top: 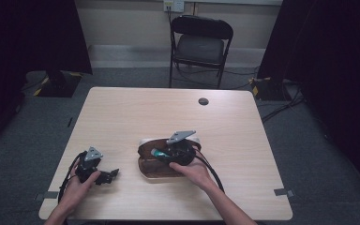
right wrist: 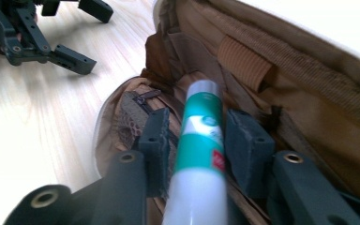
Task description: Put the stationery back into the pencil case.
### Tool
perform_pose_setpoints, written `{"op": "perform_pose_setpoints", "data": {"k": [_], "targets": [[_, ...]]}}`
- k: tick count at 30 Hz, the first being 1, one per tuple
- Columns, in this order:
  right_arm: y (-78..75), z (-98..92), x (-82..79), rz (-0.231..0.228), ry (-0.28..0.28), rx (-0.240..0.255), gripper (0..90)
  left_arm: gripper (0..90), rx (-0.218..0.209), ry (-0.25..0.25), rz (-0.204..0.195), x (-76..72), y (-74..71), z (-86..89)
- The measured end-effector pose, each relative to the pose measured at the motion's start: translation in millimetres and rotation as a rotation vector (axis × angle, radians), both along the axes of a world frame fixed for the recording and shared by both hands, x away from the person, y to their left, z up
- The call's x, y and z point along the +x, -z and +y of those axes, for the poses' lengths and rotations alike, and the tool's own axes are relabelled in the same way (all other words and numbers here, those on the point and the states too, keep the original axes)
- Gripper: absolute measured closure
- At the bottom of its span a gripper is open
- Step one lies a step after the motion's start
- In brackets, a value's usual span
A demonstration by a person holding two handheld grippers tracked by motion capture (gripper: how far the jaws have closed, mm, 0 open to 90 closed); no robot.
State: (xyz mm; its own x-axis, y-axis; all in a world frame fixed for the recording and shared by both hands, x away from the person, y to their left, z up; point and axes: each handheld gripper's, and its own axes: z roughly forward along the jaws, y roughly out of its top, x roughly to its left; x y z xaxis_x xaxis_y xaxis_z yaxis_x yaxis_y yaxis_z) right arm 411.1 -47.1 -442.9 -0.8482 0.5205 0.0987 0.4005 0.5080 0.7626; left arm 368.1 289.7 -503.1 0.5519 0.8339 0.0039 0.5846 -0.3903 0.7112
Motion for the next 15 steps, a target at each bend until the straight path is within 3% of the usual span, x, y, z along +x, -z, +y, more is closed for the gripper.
{"op": "perform_pose_setpoints", "data": {"k": [12,15], "targets": [[-5.9,-13.5,-7.3,-0.016,0.026,-0.003,57.7,0.1,0.0,0.0,0.0,0.0,0.0,0.0],[-8.8,-21.7,-14.1,-0.044,0.065,-0.003,60.1,0.1,0.0,0.0,0.0,0.0,0.0,0.0]]}}
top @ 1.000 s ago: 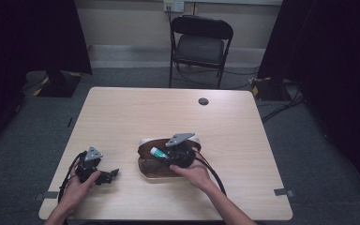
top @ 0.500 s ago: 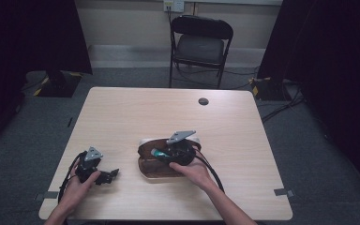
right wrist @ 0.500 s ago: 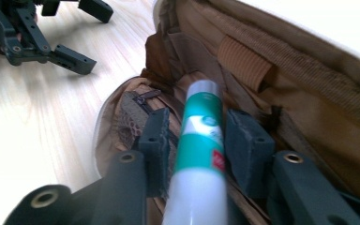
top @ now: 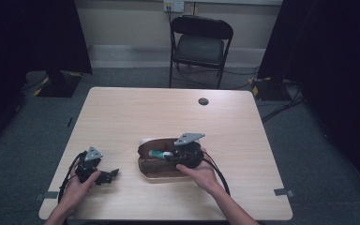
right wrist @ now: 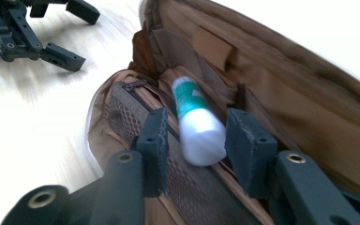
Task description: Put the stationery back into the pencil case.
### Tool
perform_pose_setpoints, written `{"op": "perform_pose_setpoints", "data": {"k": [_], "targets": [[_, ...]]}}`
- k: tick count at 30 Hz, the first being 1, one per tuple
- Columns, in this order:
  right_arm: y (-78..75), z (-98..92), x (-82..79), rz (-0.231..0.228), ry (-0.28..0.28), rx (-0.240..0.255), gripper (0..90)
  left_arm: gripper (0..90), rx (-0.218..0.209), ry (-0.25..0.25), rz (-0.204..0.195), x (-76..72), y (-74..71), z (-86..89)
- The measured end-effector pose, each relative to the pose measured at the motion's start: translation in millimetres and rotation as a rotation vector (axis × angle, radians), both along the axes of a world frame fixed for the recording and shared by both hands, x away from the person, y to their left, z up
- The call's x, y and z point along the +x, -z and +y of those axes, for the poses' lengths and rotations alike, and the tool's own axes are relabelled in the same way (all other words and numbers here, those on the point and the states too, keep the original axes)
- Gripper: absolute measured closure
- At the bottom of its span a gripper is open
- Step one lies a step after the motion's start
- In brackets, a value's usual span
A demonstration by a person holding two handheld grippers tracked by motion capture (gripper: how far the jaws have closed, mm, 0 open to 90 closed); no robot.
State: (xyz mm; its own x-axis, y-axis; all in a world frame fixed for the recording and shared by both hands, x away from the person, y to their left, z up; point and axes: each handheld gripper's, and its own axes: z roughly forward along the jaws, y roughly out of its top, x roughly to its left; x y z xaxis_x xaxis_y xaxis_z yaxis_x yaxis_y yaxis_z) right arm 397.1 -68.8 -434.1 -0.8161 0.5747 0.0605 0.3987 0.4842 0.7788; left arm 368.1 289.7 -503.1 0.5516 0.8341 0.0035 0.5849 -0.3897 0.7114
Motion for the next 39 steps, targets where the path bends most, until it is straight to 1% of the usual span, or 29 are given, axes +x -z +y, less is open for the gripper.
{"op": "perform_pose_setpoints", "data": {"k": [1,4,5,8,9,12,13,15,17,19,20,22,23,25,30,33,34,36,39], "targets": [[0.0,0.0,0.0,0.0,0.0,0.0,60.1,0.1,0.0,0.0,0.0,0.0,0.0,0.0],[-2.6,-8.8,-3.8,-0.014,0.025,0.009,63.1,0.1,0.0,0.0,0.0,0.0,0.0,0.0],[-3.7,-14.8,-5.6,-0.008,0.029,0.021,63.5,0.1,0.0,0.0,0.0,0.0,0.0,0.0],[-3.5,-23.1,-8.5,-0.006,0.035,0.026,64.0,0.1,0.0,0.0,0.0,0.0,0.0,0.0],[-3.5,-23.1,-8.5,-0.006,0.035,0.026,64.0,0.1,0.0,0.0,0.0,0.0,0.0,0.0],[-1.7,-31.9,-10.1,-0.002,0.045,0.026,64.1,0.0,0.0,0.0,0.0,0.0,0.0,0.0],[-0.5,-38.3,-10.3,0.0,0.057,0.03,63.9,0.0,-0.003,-0.001,0.001,0.2,0.1,-0.2],[-0.2,-40.3,-10.5,-0.002,0.06,0.03,63.9,0.0,-0.004,-0.002,0.0,0.4,0.1,-0.4],[0.5,-49.3,-12.1,-0.004,0.072,0.028,63.8,0.0,-0.007,-0.001,0.001,1.2,0.1,-0.8],[1.1,-52.6,-12.8,-0.005,0.075,0.029,63.8,0.0,-0.008,-0.003,0.0,1.5,0.2,-1.0],[2.3,-60.0,-14.8,-0.012,0.084,0.036,63.7,0.0,-0.007,-0.003,0.0,1.6,0.3,-1.1],[3.0,-62.7,-15.5,-0.015,0.084,0.042,63.7,0.0,-0.007,-0.001,0.001,2.0,0.2,-1.1],[5.0,-69.2,-17.2,-0.015,0.099,0.049,63.9,0.0,-0.007,-0.001,0.001,2.0,0.2,-1.1],[6.2,-75.5,-18.6,-0.015,0.112,0.054,64.0,0.0,-0.007,0.0,0.001,2.0,0.2,-1.1],[5.7,-89.0,-23.9,-0.017,0.131,0.058,62.6,0.0,-0.008,-0.001,-0.001,1.9,0.4,-1.2],[6.3,-93.4,-25.6,-0.017,0.137,0.059,61.6,0.0,-0.008,-0.001,-0.001,1.9,0.4,-1.2],[7.2,-97.1,-26.6,-0.028,0.157,0.058,60.6,0.0,-0.01,-0.005,0.0,1.4,0.3,-1.3],[7.5,-100.5,-27.2,-0.046,0.175,0.063,59.3,0.0,-0.006,-0.003,-0.002,1.3,0.2,-1.2],[7.6,-103.8,-27.4,-0.044,0.185,0.066,59.0,0.0,-0.006,-0.003,0.0,1.1,0.1,-1.2]]}}
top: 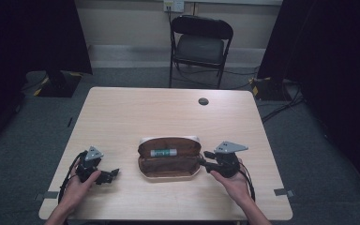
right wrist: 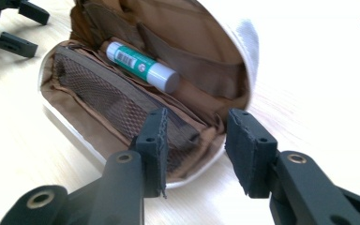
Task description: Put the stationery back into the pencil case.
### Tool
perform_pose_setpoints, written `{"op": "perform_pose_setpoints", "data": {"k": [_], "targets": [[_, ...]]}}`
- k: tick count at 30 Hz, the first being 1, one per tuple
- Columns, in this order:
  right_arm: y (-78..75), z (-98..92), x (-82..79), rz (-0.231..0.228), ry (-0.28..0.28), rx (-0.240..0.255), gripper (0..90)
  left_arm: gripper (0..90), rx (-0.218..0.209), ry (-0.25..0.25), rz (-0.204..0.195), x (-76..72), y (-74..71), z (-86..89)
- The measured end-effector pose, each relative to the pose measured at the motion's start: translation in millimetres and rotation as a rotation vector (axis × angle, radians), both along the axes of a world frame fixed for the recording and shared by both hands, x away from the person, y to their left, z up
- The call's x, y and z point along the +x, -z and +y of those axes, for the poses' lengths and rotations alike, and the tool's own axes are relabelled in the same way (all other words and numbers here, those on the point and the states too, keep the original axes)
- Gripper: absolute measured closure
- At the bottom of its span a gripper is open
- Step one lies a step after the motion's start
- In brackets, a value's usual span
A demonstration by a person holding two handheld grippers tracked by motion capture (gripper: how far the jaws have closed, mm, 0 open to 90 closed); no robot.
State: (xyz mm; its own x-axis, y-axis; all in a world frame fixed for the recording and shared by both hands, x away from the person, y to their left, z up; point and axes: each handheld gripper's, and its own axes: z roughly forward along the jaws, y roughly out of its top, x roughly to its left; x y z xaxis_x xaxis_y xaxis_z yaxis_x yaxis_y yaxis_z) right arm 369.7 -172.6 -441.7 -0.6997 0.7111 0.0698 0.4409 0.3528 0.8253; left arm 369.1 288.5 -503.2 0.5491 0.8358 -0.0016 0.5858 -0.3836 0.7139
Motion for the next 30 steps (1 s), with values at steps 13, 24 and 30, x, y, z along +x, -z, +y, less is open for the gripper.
{"op": "perform_pose_setpoints", "data": {"k": [13,24,30], "targets": [[12.6,-47.8,-9.5,0.041,0.128,-0.027,48.9,0.0,0.0,0.0,-0.001,0.2,0.1,0.0],[26.5,-90.8,-11.3,0.081,0.251,-0.058,38.0,0.0,-0.002,-0.001,0.0,0.3,0.1,-0.2],[35.8,-115.7,-4.7,0.1,0.328,-0.084,30.5,0.0,-0.003,-0.001,-0.001,0.6,0.3,-0.4]]}}
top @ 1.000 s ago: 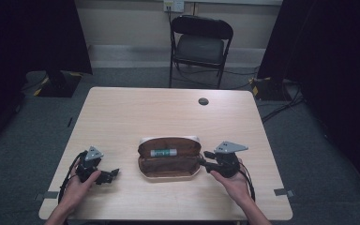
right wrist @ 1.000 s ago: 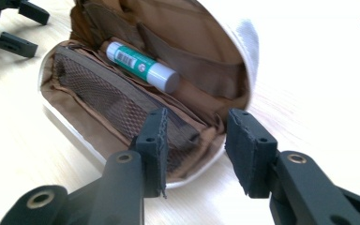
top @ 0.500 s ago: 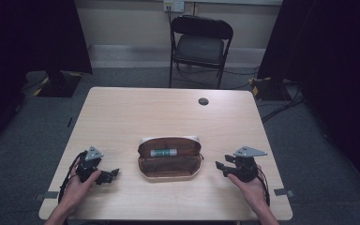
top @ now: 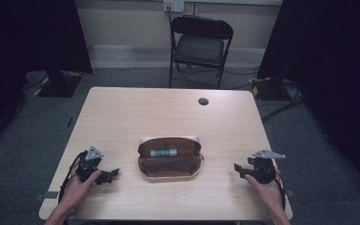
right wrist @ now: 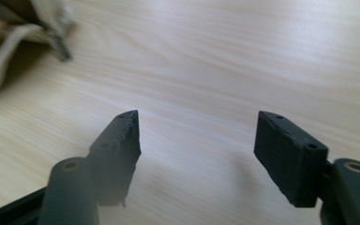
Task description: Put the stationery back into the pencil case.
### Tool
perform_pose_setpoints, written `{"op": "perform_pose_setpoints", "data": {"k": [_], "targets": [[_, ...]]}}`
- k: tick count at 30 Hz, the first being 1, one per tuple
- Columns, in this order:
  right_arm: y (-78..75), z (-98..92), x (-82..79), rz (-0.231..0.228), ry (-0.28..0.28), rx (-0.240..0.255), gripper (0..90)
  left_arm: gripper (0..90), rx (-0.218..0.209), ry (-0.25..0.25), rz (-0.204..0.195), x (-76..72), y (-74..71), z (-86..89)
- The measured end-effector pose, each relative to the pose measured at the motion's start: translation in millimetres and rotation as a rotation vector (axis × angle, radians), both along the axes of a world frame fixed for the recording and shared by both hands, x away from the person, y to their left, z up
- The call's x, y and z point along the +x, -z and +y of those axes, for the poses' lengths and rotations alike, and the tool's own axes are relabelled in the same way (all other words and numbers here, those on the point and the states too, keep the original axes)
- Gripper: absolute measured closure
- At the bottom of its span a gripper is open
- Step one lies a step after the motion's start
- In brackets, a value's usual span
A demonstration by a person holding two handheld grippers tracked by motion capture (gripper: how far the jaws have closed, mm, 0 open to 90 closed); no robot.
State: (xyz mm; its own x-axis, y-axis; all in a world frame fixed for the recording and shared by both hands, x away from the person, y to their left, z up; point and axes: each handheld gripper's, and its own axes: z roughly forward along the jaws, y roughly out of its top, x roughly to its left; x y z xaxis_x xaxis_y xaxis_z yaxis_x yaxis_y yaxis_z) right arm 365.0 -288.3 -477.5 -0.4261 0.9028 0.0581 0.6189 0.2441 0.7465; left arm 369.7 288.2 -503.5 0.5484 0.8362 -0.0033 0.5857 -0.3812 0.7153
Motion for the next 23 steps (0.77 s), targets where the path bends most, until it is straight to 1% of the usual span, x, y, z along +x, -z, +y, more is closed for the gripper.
{"op": "perform_pose_setpoints", "data": {"k": [1,2,3,4,5,7,8,9,11,12,13,15,18,19,23], "targets": [[3.2,-4.2,2.1,0.012,0.014,-0.013,30.1,0.0,0.0,0.0,0.0,0.0,0.0,0.0],[3.2,-4.2,2.1,0.012,0.014,-0.013,30.1,0.0,0.0,0.0,0.0,0.0,0.0,0.0],[8.3,-10.6,5.2,0.024,0.043,-0.04,27.3,0.0,0.0,0.0,0.0,0.0,0.0,0.0],[8.3,-10.6,5.2,0.024,0.043,-0.04,27.3,0.0,0.0,0.0,0.0,0.0,0.0,0.0],[11.6,-15.0,7.9,0.035,0.069,-0.049,23.5,0.0,-0.001,0.0,0.0,0.0,0.0,0.0],[13.7,-16.8,9.8,0.042,0.084,-0.071,21.9,0.0,0.0,0.0,0.0,0.0,0.0,0.0],[15.2,-16.8,10.5,0.047,0.09,-0.074,19.9,0.0,-0.002,-0.001,0.0,0.0,0.0,-0.1],[16.1,-16.3,10.5,0.041,0.096,-0.09,19.0,0.0,0.001,0.001,0.0,0.0,0.0,0.0],[16.2,-16.0,10.5,0.041,0.106,-0.091,18.8,0.0,0.0,0.0,0.0,0.0,0.0,0.0],[17.3,-15.1,8.7,0.031,0.123,-0.086,18.5,0.0,0.0,0.0,0.0,0.0,0.0,0.0],[18.2,-14.8,7.8,0.023,0.125,-0.084,18.1,0.0,0.0,0.0,0.0,0.0,0.0,0.0],[22.1,-15.8,5.3,-0.016,0.125,-0.07,17.4,0.0,0.0,0.0,0.0,0.0,0.0,0.0],[22.3,-16.1,5.1,-0.016,0.124,-0.068,17.4,0.0,0.0,-0.001,-0.001,-0.1,0.0,-0.1],[22.3,-16.9,5.6,-0.018,0.115,-0.068,17.5,0.0,0.0,-0.001,0.0,-0.1,0.1,-0.1],[22.2,-16.7,5.7,-0.02,0.119,-0.072,17.9,0.0,0.0,0.0,0.0,-0.1,0.0,0.0]]}}
